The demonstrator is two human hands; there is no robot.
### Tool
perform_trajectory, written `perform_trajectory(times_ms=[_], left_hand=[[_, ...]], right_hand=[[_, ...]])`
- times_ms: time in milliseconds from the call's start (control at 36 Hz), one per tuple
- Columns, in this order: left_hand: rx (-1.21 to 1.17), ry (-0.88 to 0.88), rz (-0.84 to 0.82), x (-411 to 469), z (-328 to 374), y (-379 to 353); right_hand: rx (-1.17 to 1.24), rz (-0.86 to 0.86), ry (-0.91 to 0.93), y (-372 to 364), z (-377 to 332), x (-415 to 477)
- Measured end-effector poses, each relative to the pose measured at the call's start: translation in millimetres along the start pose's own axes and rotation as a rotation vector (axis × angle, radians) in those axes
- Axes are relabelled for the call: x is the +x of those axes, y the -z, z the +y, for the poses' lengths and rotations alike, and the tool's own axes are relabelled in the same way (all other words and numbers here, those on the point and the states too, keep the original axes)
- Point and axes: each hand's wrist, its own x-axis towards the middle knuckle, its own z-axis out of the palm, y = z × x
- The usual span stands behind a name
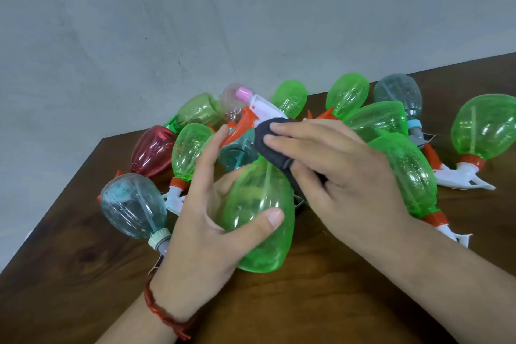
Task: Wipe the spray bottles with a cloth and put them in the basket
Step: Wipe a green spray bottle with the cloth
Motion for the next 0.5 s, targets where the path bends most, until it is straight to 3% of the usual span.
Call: perform_trajectory(times_ms=[111,361,500], left_hand=[[-0.004,0.038,-0.043,-0.3,0.0,3.7],[0.090,0.078,-0.142,-3.5,2.0,-1.2],[0.313,0.020,-0.087,-6.9,0.7,-3.4]], right_hand=[[-0.079,-0.023,0.022,2.0,5.4,3.5],[-0.034,0.203,-0.155,17.0,8.3,10.6],[-0.029,0.071,0.002,7.0,3.1,5.6]])
